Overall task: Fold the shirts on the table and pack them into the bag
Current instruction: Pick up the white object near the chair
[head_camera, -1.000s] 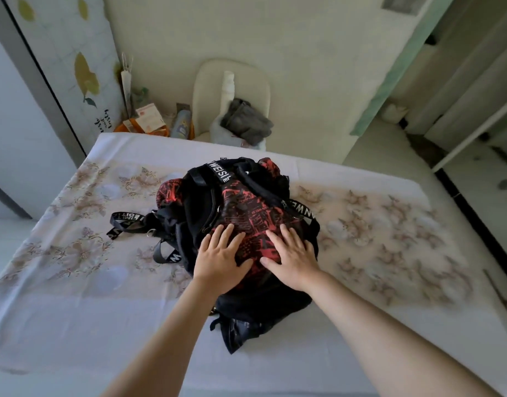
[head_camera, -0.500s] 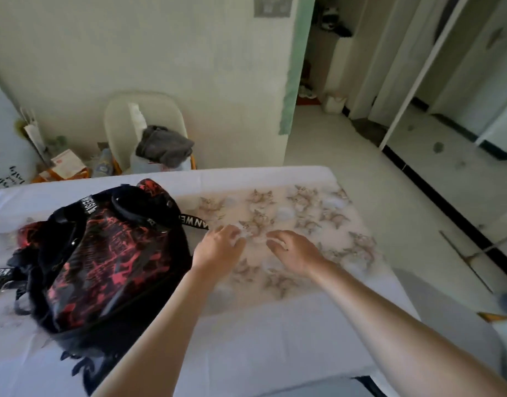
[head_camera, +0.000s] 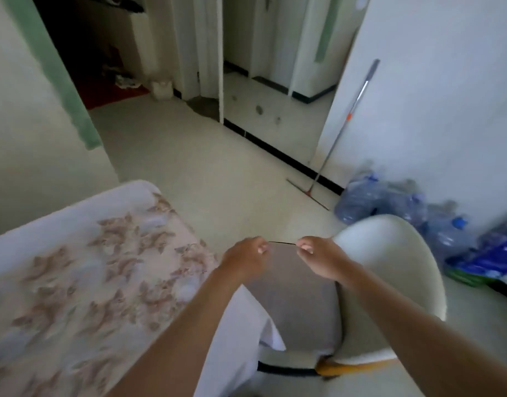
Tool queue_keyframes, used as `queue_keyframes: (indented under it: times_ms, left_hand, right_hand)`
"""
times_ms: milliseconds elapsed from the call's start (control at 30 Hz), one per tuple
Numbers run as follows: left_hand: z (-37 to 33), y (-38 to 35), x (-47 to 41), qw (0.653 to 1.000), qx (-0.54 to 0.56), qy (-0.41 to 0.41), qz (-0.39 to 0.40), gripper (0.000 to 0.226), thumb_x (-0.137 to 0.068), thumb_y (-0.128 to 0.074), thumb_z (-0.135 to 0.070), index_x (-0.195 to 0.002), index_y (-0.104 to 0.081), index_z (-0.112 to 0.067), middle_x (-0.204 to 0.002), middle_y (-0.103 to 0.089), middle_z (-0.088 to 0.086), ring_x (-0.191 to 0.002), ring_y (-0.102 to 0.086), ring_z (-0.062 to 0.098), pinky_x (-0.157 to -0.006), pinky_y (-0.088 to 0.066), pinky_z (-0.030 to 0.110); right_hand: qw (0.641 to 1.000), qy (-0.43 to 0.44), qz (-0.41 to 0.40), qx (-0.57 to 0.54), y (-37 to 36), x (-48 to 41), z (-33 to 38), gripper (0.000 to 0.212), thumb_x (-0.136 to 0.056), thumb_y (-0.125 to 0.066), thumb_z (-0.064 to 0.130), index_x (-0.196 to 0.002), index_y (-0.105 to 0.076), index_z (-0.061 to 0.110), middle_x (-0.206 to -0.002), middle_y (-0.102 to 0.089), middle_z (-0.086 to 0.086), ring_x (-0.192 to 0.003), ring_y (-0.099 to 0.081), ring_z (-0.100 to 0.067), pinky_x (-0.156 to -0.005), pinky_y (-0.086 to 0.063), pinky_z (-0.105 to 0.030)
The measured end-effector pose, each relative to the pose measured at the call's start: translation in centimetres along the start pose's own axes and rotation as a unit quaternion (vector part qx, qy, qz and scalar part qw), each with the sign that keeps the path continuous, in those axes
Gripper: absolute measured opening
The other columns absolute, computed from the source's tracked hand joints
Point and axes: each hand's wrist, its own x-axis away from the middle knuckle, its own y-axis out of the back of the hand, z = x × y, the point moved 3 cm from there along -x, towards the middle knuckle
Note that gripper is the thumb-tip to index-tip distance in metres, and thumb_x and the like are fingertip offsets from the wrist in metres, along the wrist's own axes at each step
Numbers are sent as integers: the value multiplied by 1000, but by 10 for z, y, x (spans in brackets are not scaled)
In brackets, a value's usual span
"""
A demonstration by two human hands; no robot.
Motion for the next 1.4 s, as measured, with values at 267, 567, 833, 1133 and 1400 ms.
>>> queue_keyframes:
  times_ms: [267,567,833,1133,1400]
  left_hand:
    - [-154,-125,-50,975,32,-144,166,28,-97,-49,-34,-115,-66,-21,-120,-66,2,-111,-60,23,-91,-46,28]
    - [-251,-275,-81,945,-51,-158,283,69,-92,-58,-48,-148,-38,-13,-151,-40,6,-140,-37,25,-114,-30,35]
    - [-292,-356,-80,988,3,-43,146,113,-66,-77,-50,-151,-10,-18,-139,-26,2,-130,-37,24,-103,-42,36]
    - [-259,-321,-88,987,123,12,100,96,-68,-74,-39,-147,-19,-37,-139,-29,-19,-121,-44,9,-92,-46,31]
    - [-180,-248,-121,983,162,68,60,102,-62,-76,-34,-146,-20,-48,-140,-36,-24,-130,-41,6,-101,-43,33]
  right_hand:
    - [975,-184,-116,53,74,65,-198,39,-96,-54,33,-134,-58,31,-144,-49,1,-129,-49,-25,-108,-40,-38]
    - [956,-264,-75,-99,75,59,-321,80,-92,-64,35,-157,-18,29,-154,-39,-6,-131,-50,-30,-105,-42,-41]
    - [948,-216,12,-234,72,16,-367,57,-95,-54,32,-144,-30,18,-121,-55,-7,-99,-59,-29,-76,-59,-48]
    - [939,-173,34,-294,74,-23,-336,57,-84,-64,33,-132,-36,18,-111,-60,-7,-92,-66,-31,-57,-61,-51]
    - [934,-130,74,-324,59,-89,-248,52,-82,-75,33,-119,-41,19,-112,-62,-8,-94,-67,-30,-54,-61,-44]
